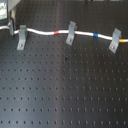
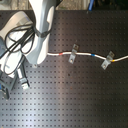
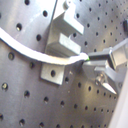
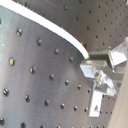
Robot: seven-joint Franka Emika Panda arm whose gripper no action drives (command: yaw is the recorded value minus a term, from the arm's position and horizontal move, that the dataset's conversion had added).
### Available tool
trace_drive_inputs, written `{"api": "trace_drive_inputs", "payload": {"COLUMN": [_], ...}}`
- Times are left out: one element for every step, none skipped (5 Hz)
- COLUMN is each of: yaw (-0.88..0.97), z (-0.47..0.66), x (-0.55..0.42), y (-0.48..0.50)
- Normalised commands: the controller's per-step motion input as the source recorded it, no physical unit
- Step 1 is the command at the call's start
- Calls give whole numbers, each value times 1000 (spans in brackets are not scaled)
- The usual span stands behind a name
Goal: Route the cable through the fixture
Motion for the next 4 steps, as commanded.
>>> {"api": "trace_drive_inputs", "payload": {"yaw": [-306, -471, 63, 249], "z": [-698, -567, -349, -283], "x": [394, 361, 81, 159], "y": [-189, -142, 243, 186]}}
